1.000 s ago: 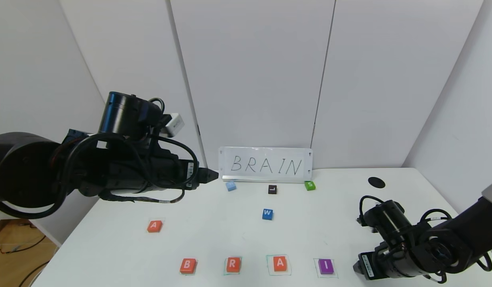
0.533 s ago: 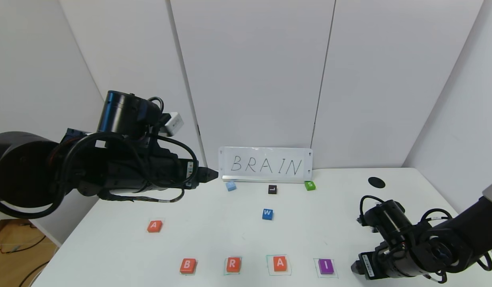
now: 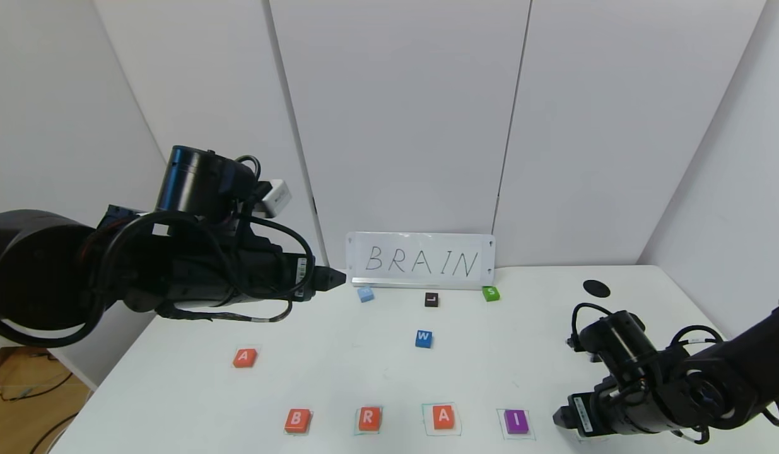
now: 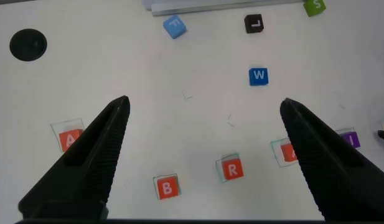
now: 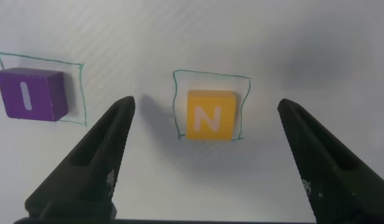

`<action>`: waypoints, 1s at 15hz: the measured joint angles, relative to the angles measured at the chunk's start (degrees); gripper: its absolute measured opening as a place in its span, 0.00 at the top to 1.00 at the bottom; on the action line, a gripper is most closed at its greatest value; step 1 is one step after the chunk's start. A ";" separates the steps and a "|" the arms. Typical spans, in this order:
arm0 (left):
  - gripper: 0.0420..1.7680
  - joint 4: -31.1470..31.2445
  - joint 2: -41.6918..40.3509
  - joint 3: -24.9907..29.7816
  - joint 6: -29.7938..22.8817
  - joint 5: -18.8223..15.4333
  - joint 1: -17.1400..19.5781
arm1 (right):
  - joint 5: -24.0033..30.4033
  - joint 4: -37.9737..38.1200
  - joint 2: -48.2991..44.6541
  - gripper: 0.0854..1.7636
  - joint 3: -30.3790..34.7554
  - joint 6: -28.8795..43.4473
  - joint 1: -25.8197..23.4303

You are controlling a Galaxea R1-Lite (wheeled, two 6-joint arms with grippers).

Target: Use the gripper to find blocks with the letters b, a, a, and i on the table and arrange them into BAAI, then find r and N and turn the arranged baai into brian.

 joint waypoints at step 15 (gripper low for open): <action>0.03 1.56 -11.91 11.09 -0.18 1.24 0.55 | -0.77 13.84 -26.15 0.04 -0.67 -0.05 0.05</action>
